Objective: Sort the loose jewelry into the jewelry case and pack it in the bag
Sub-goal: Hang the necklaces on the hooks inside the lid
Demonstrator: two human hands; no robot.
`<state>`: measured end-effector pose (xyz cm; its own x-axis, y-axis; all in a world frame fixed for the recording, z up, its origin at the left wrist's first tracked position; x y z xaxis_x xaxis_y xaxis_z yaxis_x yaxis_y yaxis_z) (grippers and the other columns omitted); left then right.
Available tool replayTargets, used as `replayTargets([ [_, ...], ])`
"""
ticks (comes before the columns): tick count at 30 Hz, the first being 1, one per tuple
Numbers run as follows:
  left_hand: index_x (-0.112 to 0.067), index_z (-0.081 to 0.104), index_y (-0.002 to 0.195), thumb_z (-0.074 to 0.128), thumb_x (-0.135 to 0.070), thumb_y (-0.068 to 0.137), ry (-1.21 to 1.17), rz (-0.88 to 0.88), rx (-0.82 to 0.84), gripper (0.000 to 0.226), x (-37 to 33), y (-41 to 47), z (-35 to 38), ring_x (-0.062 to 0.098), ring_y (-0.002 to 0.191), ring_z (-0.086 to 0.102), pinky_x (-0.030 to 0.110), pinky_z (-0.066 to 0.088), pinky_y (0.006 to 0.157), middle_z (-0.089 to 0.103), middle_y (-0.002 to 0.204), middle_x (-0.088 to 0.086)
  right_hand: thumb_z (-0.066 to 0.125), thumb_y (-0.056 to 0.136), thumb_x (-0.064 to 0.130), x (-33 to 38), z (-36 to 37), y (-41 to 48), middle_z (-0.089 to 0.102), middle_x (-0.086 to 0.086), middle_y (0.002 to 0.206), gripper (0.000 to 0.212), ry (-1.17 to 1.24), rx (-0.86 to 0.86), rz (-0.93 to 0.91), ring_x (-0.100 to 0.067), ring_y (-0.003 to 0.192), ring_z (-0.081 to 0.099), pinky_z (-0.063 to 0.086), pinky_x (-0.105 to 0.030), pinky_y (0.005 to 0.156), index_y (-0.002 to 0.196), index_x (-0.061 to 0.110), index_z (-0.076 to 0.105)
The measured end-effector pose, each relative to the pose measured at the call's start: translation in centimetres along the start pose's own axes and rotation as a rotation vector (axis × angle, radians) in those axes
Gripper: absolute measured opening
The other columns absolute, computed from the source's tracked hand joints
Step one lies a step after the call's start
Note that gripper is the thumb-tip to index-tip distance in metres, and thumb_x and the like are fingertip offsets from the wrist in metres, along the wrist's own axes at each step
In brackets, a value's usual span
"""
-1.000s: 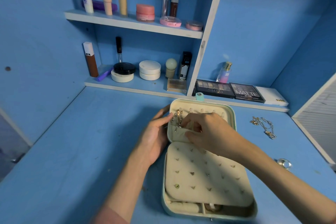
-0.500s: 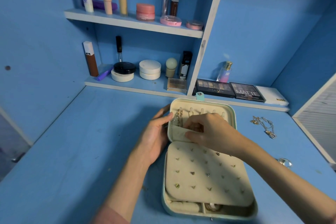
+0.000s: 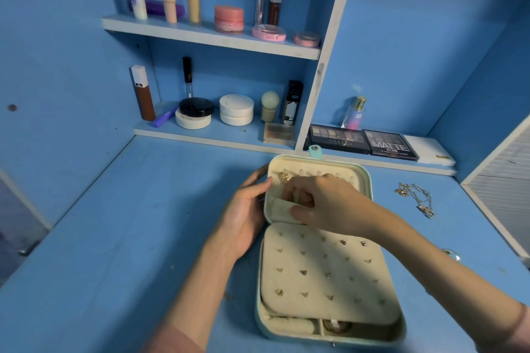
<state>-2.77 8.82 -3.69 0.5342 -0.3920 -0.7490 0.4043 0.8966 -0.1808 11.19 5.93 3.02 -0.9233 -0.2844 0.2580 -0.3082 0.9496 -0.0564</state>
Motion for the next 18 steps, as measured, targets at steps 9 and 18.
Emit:
replayTargets([
  [9,-0.015,0.058,0.128,0.057,-0.016,0.076,0.012,0.006,0.004,0.052,-0.05,-0.06,0.12,0.027,0.104,0.061,0.040,0.048,0.090,0.069,0.110,0.010,0.058,0.080,0.020,-0.28,0.16,-0.33,0.042,0.009,0.058,0.031,0.074,-0.048,-0.041,-0.010,0.060,0.040,0.040,-0.038,0.067,0.108,0.028,0.048],
  [18,-0.015,0.057,0.129,0.057,-0.015,0.076,0.014,-0.003,0.000,0.053,-0.10,-0.13,0.14,0.028,0.104,0.059,0.039,0.049,0.087,0.068,0.112,0.011,0.060,0.083,0.020,-0.64,0.24,-0.46,0.043,0.008,0.055,0.019,0.161,-0.073,-0.008,-0.006,0.055,0.040,0.037,-0.031,0.062,0.100,0.028,0.057],
])
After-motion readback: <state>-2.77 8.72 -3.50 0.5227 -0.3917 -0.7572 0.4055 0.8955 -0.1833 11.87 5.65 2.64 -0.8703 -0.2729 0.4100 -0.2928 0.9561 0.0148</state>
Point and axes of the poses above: each hand's wrist, its own y-axis towards the middle knuckle, its own z-axis out of the palm, x = y × z, the point moved 1 cm from there along y, towards the middle knuckle
